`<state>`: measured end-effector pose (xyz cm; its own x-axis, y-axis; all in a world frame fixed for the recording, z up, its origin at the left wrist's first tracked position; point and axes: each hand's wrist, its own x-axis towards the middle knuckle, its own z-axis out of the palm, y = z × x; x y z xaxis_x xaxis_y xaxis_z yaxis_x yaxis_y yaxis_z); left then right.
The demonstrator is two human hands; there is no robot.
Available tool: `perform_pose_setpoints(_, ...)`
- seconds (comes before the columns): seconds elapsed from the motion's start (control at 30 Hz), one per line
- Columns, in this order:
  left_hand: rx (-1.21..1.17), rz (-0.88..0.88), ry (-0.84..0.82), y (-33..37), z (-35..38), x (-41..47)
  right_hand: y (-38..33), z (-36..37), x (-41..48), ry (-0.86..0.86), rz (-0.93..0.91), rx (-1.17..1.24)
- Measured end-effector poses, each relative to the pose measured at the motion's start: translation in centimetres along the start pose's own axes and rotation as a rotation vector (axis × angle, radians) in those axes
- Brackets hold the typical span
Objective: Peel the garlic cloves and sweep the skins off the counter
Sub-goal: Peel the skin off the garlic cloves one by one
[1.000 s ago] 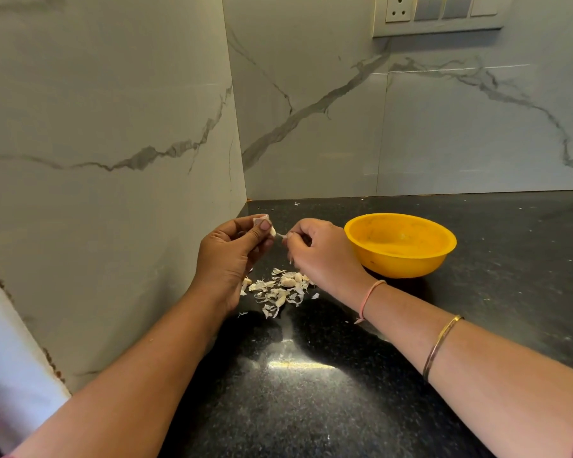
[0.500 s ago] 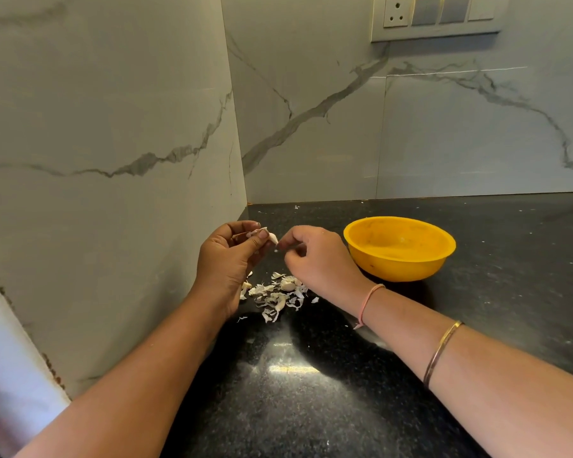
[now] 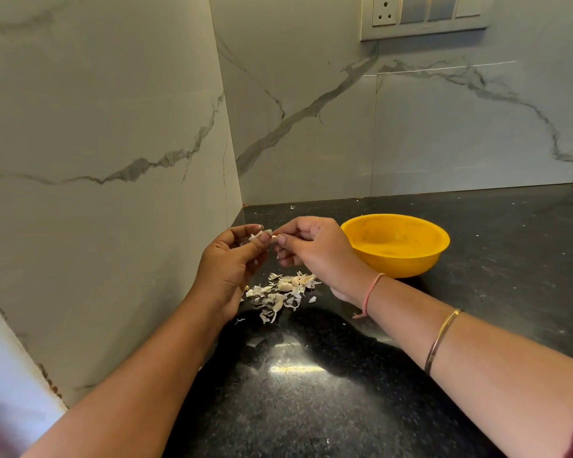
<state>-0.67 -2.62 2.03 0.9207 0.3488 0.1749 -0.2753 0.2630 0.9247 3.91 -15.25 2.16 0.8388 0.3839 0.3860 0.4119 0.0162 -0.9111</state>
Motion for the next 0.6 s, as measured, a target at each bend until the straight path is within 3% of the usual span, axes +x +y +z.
perform_pose_setpoints(0.1,-0.136,-0.087,-0.017,0.27,0.06,0.09,-0.14,-0.15,-0.01,-0.027,0.059,0.167)
perform_pose_setpoints(0.2,-0.174,-0.103,0.061,0.39,-0.23,0.46,-0.09,-0.18,0.06,-0.045,0.066,0.167)
perform_pose_setpoints(0.43,0.402,0.102,0.213,-0.52,-0.68,0.42,0.11,-0.27,0.14,0.007,0.008,0.064)
perform_pose_setpoints(0.5,0.594,0.168,0.204,-0.54,-0.52,0.33,0.36,-0.32,0.22,0.049,-0.05,-0.088)
perform_pose_setpoints(0.6,0.697,0.247,0.095,-0.58,-0.26,-0.02,0.51,-0.36,0.26,0.097,-0.167,-0.355)
